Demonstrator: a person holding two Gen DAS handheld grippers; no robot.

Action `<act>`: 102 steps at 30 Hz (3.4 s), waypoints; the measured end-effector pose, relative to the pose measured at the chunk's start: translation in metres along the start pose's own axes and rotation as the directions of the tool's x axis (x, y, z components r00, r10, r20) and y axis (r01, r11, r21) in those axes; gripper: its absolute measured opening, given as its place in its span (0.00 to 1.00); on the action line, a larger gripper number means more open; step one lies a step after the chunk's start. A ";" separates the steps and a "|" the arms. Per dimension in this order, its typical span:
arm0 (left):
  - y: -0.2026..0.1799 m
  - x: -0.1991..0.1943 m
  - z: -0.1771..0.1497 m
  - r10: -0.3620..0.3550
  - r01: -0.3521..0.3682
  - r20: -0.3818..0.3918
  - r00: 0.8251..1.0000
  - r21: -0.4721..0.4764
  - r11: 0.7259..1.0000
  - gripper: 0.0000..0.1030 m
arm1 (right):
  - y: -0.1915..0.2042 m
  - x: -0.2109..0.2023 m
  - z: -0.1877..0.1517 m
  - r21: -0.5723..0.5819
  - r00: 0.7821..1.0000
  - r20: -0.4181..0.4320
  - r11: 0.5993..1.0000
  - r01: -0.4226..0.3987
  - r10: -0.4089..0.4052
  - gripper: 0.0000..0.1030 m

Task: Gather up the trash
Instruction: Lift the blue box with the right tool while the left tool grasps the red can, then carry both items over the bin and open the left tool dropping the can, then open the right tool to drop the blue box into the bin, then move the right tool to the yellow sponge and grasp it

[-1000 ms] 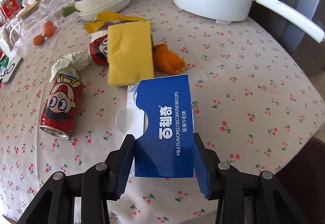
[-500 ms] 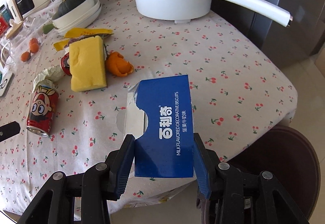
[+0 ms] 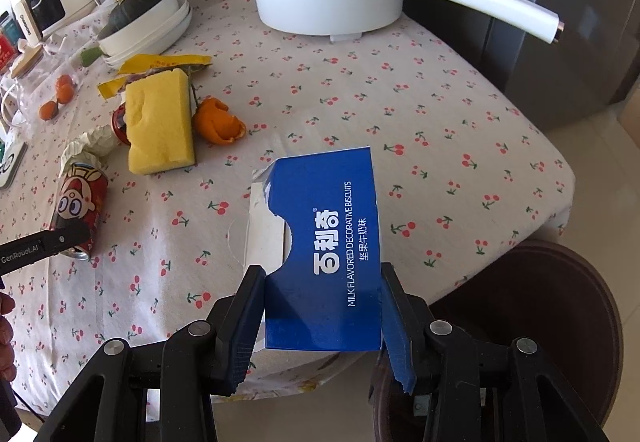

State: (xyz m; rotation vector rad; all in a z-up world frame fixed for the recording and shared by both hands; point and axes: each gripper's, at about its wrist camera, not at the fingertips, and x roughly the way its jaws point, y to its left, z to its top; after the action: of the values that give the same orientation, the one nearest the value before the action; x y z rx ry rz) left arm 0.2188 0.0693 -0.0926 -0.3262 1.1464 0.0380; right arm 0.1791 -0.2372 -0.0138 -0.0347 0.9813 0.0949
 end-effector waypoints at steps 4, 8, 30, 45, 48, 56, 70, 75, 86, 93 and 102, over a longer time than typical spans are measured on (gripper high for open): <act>-0.001 -0.014 -0.003 -0.005 0.004 0.034 0.999 0.023 1.000 0.53 | -0.006 -0.005 -0.001 0.006 1.000 0.006 1.000 0.000 0.000 0.47; -0.001 -0.034 -0.007 -0.022 0.019 0.071 0.997 0.044 0.999 0.53 | -0.011 -0.012 -0.002 0.011 1.000 0.020 1.000 -0.001 0.000 0.47; -0.031 -0.096 -0.055 -0.150 0.124 0.119 0.982 0.200 0.972 0.53 | -0.050 -0.057 -0.040 0.005 0.998 0.050 1.000 0.024 -0.024 0.47; -0.182 -0.077 -0.120 -0.299 0.283 -0.031 0.954 0.430 0.857 0.53 | -0.131 -0.069 -0.096 0.086 0.994 0.003 0.991 0.105 -0.105 0.47; -0.211 -0.067 -0.134 -0.315 0.310 -0.069 0.947 0.465 0.829 0.53 | -0.149 -0.072 -0.107 0.111 0.993 -0.010 0.986 0.121 -0.121 0.47; -0.258 -0.034 -0.158 -0.312 0.334 -0.133 0.941 0.521 0.785 0.53 | -0.182 -0.070 -0.125 0.142 0.987 -0.046 0.977 0.159 -0.154 0.47; -0.252 -0.020 -0.147 -0.198 0.210 -0.079 0.977 0.519 0.829 0.81 | -0.191 -0.062 -0.129 0.139 0.983 -0.069 0.974 0.178 -0.170 0.47; -0.232 -0.028 -0.137 -0.178 0.174 -0.040 0.983 0.497 0.850 0.86 | -0.184 -0.058 -0.127 0.124 0.983 -0.075 0.976 0.178 -0.170 0.47; -0.175 -0.050 -0.116 -0.108 0.082 0.038 0.993 0.426 0.901 0.94 | -0.175 -0.052 -0.114 0.173 0.987 -0.071 0.973 0.154 -0.143 0.73; -0.135 -0.067 -0.100 -0.080 0.041 0.087 0.993 0.377 0.925 0.96 | -0.158 -0.050 -0.102 0.160 0.987 -0.065 0.975 0.154 -0.146 0.77; -0.082 -0.083 -0.085 -0.035 -0.001 0.116 0.993 0.290 0.957 0.96 | -0.117 -0.045 -0.079 0.120 0.991 -0.045 0.984 0.130 -0.125 0.79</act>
State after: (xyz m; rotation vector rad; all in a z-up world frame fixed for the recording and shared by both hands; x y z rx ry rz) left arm 0.1248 -0.0210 -0.0307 -0.0711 1.0131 -0.1241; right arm 0.0996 -0.3621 -0.0220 0.0131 1.0183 -0.0842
